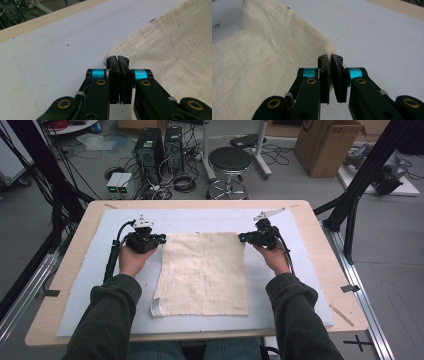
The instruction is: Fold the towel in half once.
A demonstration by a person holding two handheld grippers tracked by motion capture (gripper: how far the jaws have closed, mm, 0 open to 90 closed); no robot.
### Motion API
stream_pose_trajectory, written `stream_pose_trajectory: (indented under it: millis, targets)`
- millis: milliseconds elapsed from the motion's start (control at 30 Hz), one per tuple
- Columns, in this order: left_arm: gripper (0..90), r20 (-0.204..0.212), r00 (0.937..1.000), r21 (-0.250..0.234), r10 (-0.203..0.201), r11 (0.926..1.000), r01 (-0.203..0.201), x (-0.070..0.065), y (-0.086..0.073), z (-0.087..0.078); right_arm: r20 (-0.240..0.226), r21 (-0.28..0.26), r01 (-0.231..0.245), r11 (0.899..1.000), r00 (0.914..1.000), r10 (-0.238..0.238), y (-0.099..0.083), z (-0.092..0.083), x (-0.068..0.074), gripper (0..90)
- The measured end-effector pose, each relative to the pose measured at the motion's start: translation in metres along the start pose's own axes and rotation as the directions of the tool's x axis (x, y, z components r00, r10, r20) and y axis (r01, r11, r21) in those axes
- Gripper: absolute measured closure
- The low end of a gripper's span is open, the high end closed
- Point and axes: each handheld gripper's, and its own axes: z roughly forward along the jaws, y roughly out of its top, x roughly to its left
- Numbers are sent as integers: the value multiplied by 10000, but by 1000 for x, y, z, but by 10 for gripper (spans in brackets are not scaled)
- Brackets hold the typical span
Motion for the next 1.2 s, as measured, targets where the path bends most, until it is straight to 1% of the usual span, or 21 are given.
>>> stream_pose_trajectory:
  millis: [33, 167, 300, 433, 467, 500, 533, 600, 700, 800, 867, 1000, 1033, 1100, 1200]
  targets:
    - [877, 2, 10000, -7, -19, 10000, 19, -1, -1, -1, -73, -7, -79, 10000, 9999, 79, 0, -1, 2, 853]
    - [877, 13, 10000, -81, -6, 10000, 6, -3, -6, -7, -207, 46, 113, 9999, 9997, -112, -1, -4, 7, 853]
    - [877, 42, 9999, -10, 91, 10000, -91, -5, -13, -11, -386, -9, 264, 9997, 9989, -264, -1, -6, 11, 853]
    - [877, 119, 9998, -170, 152, 9997, -150, -9, -16, -17, -496, -109, 404, 9991, 9979, -409, -2, -10, 15, 854]
    - [877, 143, 9998, -242, 147, 9996, -143, -10, -17, -19, -539, -89, 301, 9995, 9981, -306, -3, -12, 16, 853]
    - [877, 163, 9998, -247, 142, 9996, -138, -11, -18, -20, -583, -154, 347, 9993, 9977, -355, -4, -13, 17, 853]
    - [877, 182, 9995, -216, 247, 9995, -243, -11, -18, -22, -654, -173, 405, 9990, 9970, -415, -5, -14, 18, 853]
    - [877, 241, 9993, -320, 286, 9991, -278, -13, -18, -25, -688, -85, 502, 9987, 9963, -507, -6, -17, 21, 854]
    - [877, 277, 9991, -414, 315, 9987, -303, -14, -18, -30, -769, -213, 540, 9983, 9955, -555, -8, -21, 25, 854]
    - [877, 302, 9988, -536, 388, 9979, -372, -16, -20, -35, -818, -210, 649, 9977, 9944, -664, -10, -25, 28, 854]
    - [877, 352, 9984, -540, 445, 9976, -426, -18, -22, -38, -858, -226, 608, 9979, 9943, -625, -12, -28, 30, 853]
    - [877, 410, 9973, -610, 604, 9965, -578, -22, -24, -46, -935, -276, 761, 9967, 9925, -784, -15, -33, 34, 854]
    - [877, 416, 9969, -609, 665, 9961, -639, -23, -24, -48, -984, -281, 734, 9969, 9923, -758, -16, -34, 36, 853]
    - [877, 432, 9964, -617, 734, 9956, -706, -24, -24, -53, -995, -217, 892, 9958, 9909, -909, -16, -35, 40, 853]
    - [877, 498, 9950, -640, 861, 9945, -829, -27, -24, -58, -1057, -290, 995, 9946, 9892, -1020, -14, -38, 47, 853]
